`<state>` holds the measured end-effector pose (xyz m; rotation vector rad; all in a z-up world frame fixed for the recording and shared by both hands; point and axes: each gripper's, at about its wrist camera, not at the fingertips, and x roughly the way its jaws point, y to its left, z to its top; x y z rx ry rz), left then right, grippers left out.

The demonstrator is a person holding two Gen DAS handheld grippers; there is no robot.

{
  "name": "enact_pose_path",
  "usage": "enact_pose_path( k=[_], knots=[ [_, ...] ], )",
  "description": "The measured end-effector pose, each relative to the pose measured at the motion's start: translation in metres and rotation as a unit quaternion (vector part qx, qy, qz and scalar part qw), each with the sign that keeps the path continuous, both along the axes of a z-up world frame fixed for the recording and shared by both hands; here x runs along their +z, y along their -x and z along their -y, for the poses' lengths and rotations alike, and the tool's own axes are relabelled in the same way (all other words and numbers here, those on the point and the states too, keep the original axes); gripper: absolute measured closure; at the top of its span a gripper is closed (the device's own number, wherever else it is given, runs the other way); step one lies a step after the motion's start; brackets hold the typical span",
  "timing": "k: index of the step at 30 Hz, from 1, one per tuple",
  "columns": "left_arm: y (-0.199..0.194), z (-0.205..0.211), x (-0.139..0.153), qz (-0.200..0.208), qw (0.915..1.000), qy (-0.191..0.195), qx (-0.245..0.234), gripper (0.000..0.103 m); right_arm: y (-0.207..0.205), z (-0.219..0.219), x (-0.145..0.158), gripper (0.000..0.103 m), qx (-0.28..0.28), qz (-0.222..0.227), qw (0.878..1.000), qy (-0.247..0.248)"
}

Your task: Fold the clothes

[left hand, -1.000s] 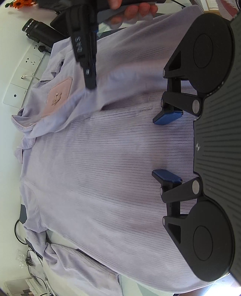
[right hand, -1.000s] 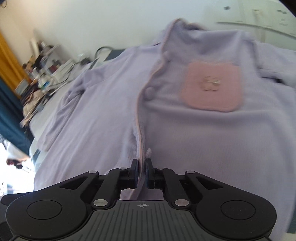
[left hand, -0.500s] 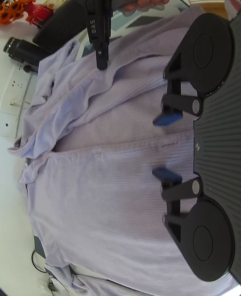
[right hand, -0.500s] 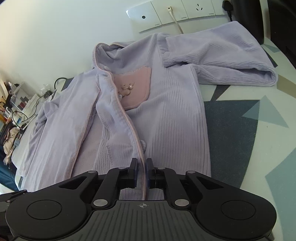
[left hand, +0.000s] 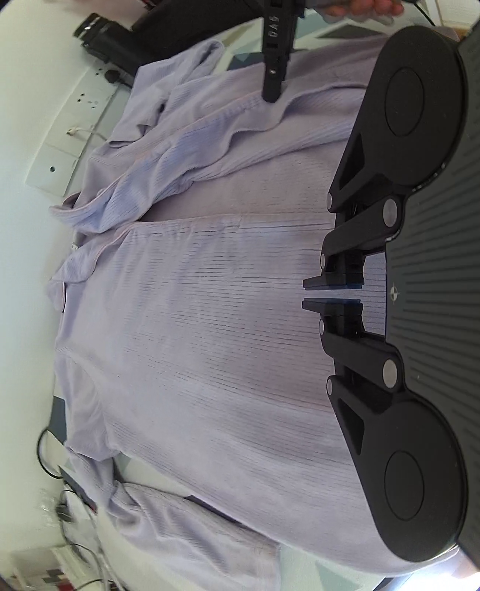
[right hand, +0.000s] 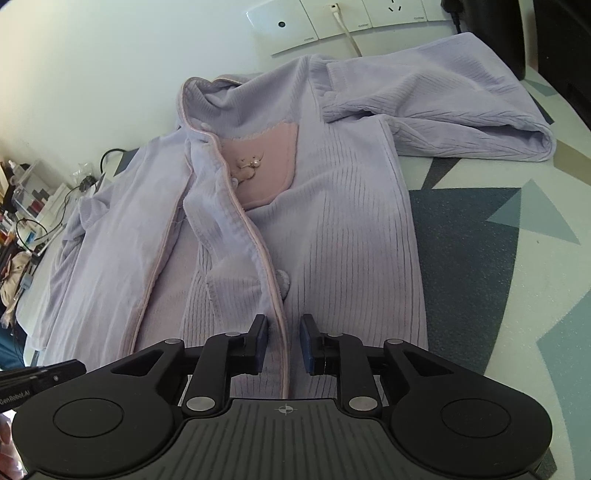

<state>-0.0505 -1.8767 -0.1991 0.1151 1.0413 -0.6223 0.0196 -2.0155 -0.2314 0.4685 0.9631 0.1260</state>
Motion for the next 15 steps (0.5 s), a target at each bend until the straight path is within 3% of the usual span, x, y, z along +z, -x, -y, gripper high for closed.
enact_pose_path(
  k=[2, 4, 10, 12, 13, 14, 15],
  knots=[
    [0.001, 0.006, 0.000, -0.004, 0.9999, -0.001, -0.016, 0.090, 0.000, 0.000, 0.000, 0.083, 0.000, 0.000, 1.000, 0.000],
    [0.007, 0.016, -0.001, 0.001, 0.9993, -0.005, -0.038, 0.073, -0.001, 0.000, -0.001, 0.083, -0.001, 0.000, 1.000, 0.000],
    [0.018, 0.044, -0.013, 0.001, 0.9969, -0.028, -0.073, 0.061, -0.001, -0.006, 0.001, 0.082, 0.004, 0.003, 1.000, 0.020],
    [0.019, 0.047, -0.016, 0.015, 0.9958, -0.039, -0.081, 0.062, -0.001, -0.009, 0.001, 0.083, 0.008, 0.004, 1.000, 0.029],
    [0.020, 0.049, -0.017, 0.022, 0.9951, -0.044, -0.085, 0.074, -0.001, -0.010, 0.002, 0.082, 0.008, 0.004, 0.999, 0.032],
    [0.020, 0.049, -0.016, 0.023, 0.9947, -0.044, -0.090, 0.080, -0.001, -0.011, 0.002, 0.082, 0.009, 0.004, 0.999, 0.034],
    [0.019, 0.047, -0.013, 0.021, 0.9951, -0.037, -0.089, 0.099, -0.001, -0.011, 0.002, 0.082, 0.009, 0.005, 0.999, 0.036]
  ],
)
